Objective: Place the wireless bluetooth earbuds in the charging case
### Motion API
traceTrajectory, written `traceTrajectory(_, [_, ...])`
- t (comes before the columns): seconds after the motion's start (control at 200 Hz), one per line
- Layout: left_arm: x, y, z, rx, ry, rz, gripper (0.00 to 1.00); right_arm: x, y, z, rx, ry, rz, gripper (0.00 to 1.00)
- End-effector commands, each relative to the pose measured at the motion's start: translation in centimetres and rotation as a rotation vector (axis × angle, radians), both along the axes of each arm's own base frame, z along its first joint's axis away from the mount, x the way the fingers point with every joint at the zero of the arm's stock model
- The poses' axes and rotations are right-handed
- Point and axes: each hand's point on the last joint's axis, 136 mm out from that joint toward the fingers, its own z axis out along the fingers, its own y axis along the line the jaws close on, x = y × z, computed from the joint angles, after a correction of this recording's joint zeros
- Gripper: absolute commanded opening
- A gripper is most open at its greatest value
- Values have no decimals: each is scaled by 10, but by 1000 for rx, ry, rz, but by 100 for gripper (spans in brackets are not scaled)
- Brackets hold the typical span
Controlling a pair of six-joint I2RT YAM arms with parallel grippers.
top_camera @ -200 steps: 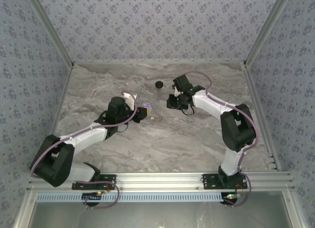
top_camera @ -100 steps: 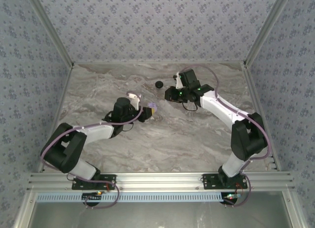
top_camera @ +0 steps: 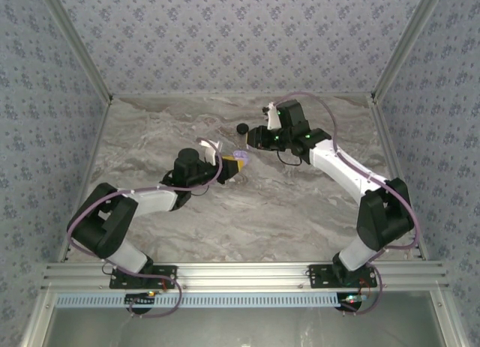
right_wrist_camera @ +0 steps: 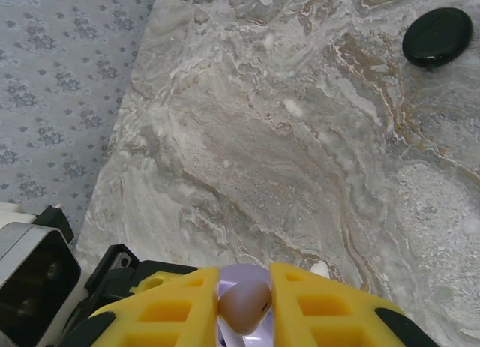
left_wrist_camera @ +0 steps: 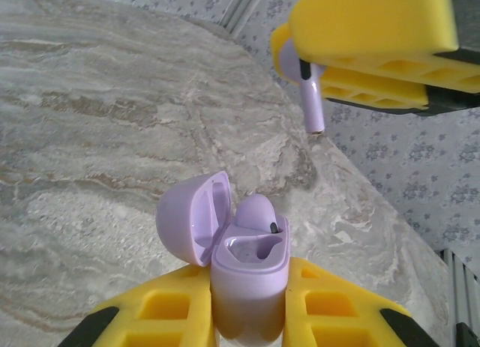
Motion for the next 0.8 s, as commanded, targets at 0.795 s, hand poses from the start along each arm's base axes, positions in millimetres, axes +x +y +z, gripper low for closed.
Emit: traceTrajectory(0.795, [0, -16, 52, -115, -83, -47, 20, -16, 20, 27, 48, -77, 94, 24])
